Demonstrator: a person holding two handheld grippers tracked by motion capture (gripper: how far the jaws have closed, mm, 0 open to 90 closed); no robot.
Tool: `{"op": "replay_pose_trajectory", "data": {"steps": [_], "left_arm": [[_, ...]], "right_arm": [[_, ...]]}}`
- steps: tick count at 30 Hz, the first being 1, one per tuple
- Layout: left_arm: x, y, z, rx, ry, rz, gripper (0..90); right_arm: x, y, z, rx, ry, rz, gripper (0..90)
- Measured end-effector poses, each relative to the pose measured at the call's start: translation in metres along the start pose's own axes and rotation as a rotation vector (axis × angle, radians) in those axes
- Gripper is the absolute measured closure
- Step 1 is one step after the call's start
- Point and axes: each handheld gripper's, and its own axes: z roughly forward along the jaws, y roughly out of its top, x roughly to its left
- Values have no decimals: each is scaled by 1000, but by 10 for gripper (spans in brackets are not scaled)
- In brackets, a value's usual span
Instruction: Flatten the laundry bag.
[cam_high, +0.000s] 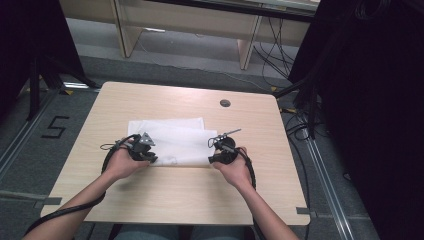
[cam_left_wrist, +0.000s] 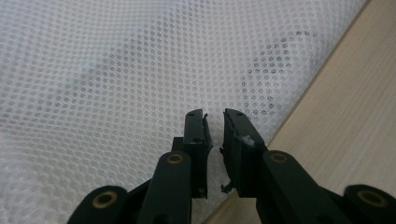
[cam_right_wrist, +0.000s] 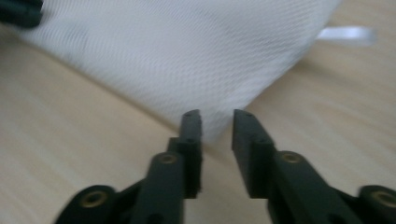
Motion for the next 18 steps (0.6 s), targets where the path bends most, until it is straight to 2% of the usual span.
{"op": "replay_pose_trajectory", "data": {"steps": [1,2,3,4,5,6,8,9,10,11,12,13,14,15,16,17,18], "left_arm": [[-1,-1,0,-2,-5,0,789],[-1,-1,0,-1,-9,8,791],[-1,-1,-1,8,-16,13,793],[-1,-1,-2,21,-23,15,797],[-2,-2,-1,17,-32,4,801],[-2,-2,-2,20,-33,18,807],[-5,-3,-2,12,-38,15,810],[-6,-3,-2,17,-42,18,811],[-6,-3,-2,18,-41,24,811],[-7,-3,-2,16,-38,32,812],[-7,-3,-3,28,-47,27,812],[-7,-3,-3,32,-47,34,813],[-8,-3,-3,33,-47,35,815],[-7,-3,-4,37,-46,45,818],[-9,-4,-2,21,-44,29,821],[-10,-3,-4,36,-55,37,822],[-11,-4,-3,23,-51,35,822]], "right_arm": [[-4,2,0,-16,-5,-8,617],[-7,5,-1,-27,-34,6,573],[-12,6,0,-34,-52,-7,539],[-13,8,0,-32,-56,14,516],[-15,9,0,-23,-56,24,489],[-19,10,3,-35,-53,9,461],[-21,13,4,-19,-37,43,423],[-23,14,7,-27,-29,33,409],[-24,15,9,-21,-16,52,397],[-25,16,13,-18,-15,51,388],[-26,18,16,-3,-3,75,387],[-24,19,19,0,8,98,395],[-24,19,24,12,6,84,424],[-22,20,27,31,18,93,475],[-20,20,29,29,30,92,534],[-18,19,30,47,31,92,596],[-17,18,32,49,38,71,672]]}}
